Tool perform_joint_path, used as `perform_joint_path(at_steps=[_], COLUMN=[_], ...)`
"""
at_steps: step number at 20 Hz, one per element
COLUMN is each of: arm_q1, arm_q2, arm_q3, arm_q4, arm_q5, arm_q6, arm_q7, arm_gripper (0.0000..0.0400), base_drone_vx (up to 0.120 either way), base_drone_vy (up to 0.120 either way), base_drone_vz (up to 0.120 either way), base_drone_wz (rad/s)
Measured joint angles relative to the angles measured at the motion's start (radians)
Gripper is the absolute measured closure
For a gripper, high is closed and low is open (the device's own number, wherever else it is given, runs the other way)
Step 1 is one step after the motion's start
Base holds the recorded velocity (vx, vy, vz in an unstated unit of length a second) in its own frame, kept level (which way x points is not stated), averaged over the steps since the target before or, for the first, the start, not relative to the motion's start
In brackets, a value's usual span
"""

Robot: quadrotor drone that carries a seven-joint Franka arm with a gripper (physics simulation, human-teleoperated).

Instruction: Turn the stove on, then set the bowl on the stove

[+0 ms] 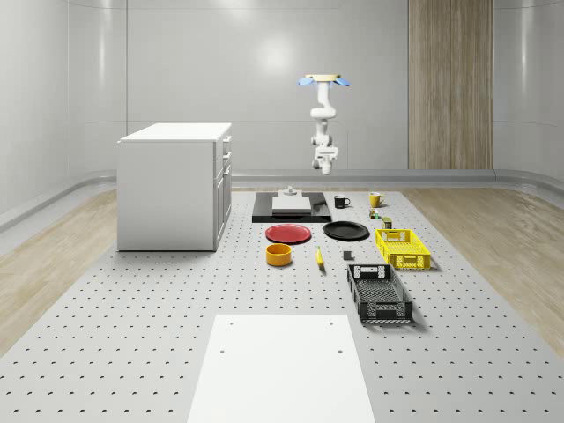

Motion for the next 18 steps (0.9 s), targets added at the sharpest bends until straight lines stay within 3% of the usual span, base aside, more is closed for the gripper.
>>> perform_joint_path(at_steps=[12,18], arm_q1=[-0.002,-0.002], arm_q2=[-0.003,-0.006], arm_q3=[0.001,0.002], arm_q4=[0.001,-0.002], arm_q5=[0.000,-0.001], arm_q6=[0.005,0.009], arm_q7=[-0.001,-0.001], arm_gripper=[0.0000,0.0000], base_drone_vx=[0.000,0.113], base_drone_vy=[-0.120,-0.120], base_drone_vz=[0.000,0.000], base_drone_wz=[0.000,0.000])
